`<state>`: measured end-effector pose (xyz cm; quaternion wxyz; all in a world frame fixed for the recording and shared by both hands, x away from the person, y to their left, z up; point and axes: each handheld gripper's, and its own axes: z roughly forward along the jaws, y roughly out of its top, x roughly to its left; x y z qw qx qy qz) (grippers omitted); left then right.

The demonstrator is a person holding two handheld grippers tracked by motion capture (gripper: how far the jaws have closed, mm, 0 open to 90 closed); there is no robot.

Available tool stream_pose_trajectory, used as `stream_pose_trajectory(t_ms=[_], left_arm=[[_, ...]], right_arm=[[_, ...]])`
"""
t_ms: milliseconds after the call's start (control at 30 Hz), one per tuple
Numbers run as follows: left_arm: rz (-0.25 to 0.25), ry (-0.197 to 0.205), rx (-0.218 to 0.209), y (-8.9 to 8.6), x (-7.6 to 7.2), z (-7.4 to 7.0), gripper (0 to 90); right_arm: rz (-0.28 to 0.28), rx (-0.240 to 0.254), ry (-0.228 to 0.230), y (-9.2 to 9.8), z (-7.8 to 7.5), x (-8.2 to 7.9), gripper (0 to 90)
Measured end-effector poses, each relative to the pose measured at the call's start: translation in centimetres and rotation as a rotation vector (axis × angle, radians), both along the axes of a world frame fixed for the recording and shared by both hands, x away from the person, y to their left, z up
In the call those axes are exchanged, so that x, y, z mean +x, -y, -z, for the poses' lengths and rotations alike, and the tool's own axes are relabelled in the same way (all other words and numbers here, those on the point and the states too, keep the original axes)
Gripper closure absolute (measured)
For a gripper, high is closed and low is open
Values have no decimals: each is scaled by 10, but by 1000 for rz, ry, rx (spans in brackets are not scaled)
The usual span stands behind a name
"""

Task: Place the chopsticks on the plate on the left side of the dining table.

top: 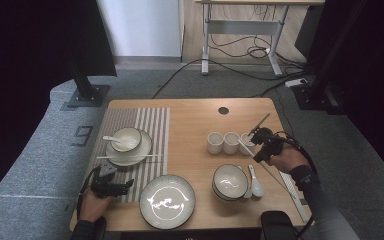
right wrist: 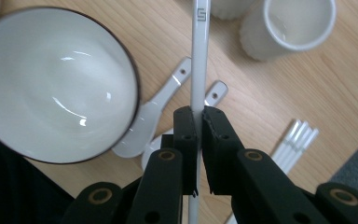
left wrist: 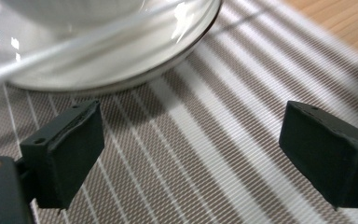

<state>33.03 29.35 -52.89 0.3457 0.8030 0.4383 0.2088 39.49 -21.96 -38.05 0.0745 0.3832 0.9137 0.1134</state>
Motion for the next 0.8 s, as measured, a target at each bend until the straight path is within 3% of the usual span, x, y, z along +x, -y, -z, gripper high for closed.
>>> stream_pose_trajectory(t_ms=[300, 667, 800], left_arm=[[109, 26, -46, 20, -1, -19, 72], [270, 10, -158, 46, 5, -45, 96], [322, 7, -150, 56, 6, -53, 96]], right_arm=[[-99, -16, 16, -32, -11, -3, 844], [-220, -37, 15, -69, -13, -3, 844], [-260, -42, 11, -80, -13, -4, 844]])
